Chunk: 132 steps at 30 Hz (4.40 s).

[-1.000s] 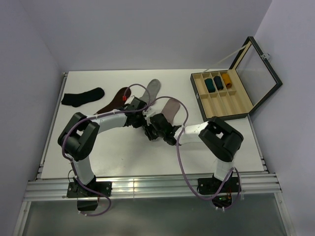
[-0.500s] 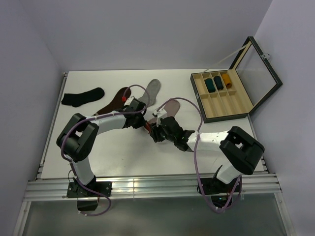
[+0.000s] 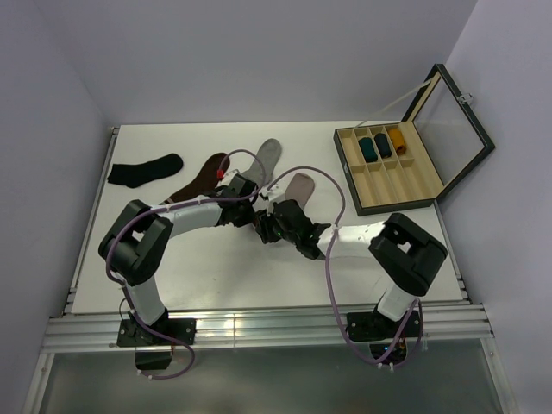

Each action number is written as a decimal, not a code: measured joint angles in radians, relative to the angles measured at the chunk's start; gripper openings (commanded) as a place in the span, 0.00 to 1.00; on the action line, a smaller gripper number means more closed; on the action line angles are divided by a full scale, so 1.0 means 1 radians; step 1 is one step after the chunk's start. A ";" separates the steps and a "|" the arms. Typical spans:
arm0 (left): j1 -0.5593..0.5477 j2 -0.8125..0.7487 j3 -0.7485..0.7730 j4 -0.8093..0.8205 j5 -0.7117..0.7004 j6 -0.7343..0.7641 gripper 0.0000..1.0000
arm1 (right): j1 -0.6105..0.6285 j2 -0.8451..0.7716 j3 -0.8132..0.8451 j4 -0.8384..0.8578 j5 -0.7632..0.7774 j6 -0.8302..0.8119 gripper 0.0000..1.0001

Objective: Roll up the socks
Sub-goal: Roll the sock at the center of the board.

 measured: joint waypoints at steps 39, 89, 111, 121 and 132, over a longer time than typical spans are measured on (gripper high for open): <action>0.000 0.000 0.000 -0.004 0.003 0.001 0.19 | 0.036 0.146 0.053 0.014 0.067 0.019 0.21; -0.015 -0.095 -0.227 0.309 0.089 -0.138 0.37 | -0.349 0.277 -0.190 0.463 -0.672 0.965 0.03; -0.066 -0.036 -0.006 0.008 0.006 -0.040 0.08 | -0.162 -0.070 -0.026 -0.106 -0.283 0.443 0.41; -0.067 0.022 0.061 -0.086 0.001 0.006 0.08 | 0.007 -0.101 -0.038 -0.107 0.055 0.204 0.45; -0.068 0.022 0.061 -0.093 0.001 0.006 0.08 | 0.040 -0.081 -0.072 -0.040 0.071 0.106 0.46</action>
